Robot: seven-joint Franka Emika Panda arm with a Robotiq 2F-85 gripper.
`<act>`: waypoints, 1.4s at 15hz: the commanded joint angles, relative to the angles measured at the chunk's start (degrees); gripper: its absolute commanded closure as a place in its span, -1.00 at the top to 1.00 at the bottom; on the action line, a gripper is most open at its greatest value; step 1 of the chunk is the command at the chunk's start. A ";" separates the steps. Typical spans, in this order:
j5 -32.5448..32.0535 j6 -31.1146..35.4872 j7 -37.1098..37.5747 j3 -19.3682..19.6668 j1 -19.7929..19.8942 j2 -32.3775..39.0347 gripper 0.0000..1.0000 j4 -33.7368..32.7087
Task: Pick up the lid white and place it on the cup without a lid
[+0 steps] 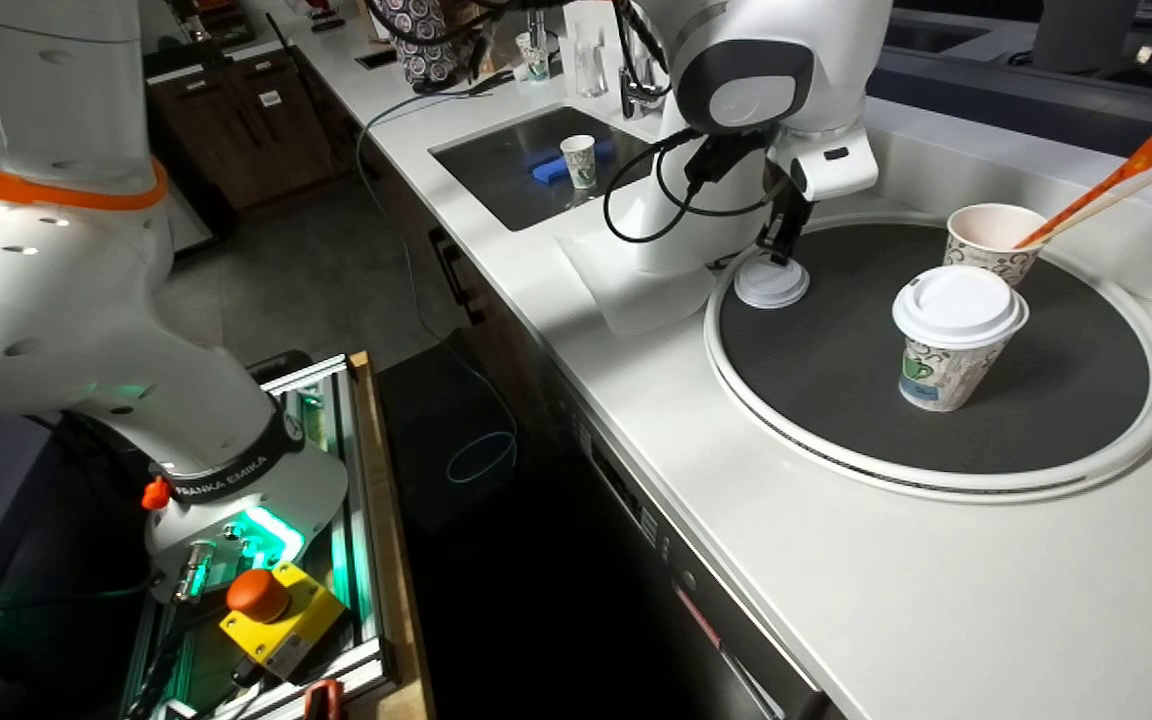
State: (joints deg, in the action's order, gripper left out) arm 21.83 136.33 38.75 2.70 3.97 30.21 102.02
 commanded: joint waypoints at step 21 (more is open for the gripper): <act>-12.70 7.78 -4.39 8.30 1.06 -13.46 -0.96 0.85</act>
State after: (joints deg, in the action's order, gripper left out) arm 9.40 142.81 36.81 11.78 4.01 16.05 104.37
